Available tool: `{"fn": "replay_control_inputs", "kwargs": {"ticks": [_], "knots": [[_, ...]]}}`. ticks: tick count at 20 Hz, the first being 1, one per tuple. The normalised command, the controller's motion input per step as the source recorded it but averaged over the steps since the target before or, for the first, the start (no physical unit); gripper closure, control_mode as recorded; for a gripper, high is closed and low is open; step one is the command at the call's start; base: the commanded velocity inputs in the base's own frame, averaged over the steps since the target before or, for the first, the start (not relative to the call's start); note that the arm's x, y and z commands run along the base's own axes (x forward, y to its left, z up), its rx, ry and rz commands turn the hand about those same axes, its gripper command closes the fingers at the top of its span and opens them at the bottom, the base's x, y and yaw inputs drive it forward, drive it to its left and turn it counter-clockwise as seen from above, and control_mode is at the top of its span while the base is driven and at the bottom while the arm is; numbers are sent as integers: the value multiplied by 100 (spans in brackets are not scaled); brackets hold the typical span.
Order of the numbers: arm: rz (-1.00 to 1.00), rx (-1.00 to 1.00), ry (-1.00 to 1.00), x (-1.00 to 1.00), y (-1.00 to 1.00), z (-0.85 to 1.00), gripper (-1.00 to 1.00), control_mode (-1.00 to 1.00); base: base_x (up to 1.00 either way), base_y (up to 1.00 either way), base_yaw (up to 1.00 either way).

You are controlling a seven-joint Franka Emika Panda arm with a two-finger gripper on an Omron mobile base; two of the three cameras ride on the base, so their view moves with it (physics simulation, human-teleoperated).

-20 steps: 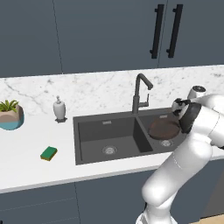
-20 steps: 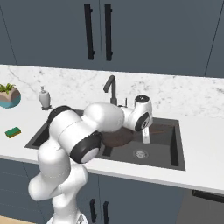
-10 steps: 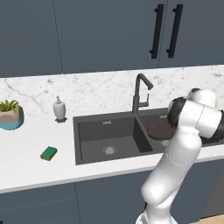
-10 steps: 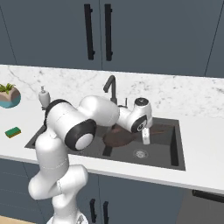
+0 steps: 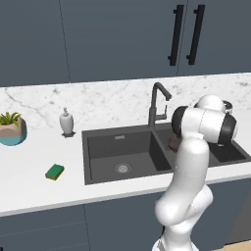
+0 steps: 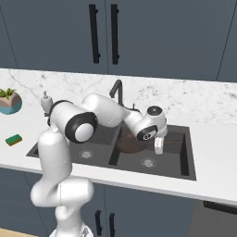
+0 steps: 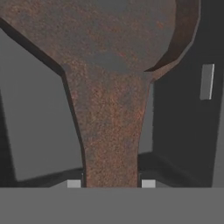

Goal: Pick the pan and sponge and place them into the sink. Then turn on the water.

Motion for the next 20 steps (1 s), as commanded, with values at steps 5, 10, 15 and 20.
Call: {"fn": "replay_control_inputs", "kwargs": {"ticks": [5,10,15,20], "knots": [[1,0,-10,0,0,0,100,-100,0,0,0],[4,0,-6,0,4,-10,100,-100,0,0,0],[1,-1,-3,0,11,-32,100,-100,0,0,0],[0,-1,-3,0,12,-35,100,-100,0,0,0]]}}
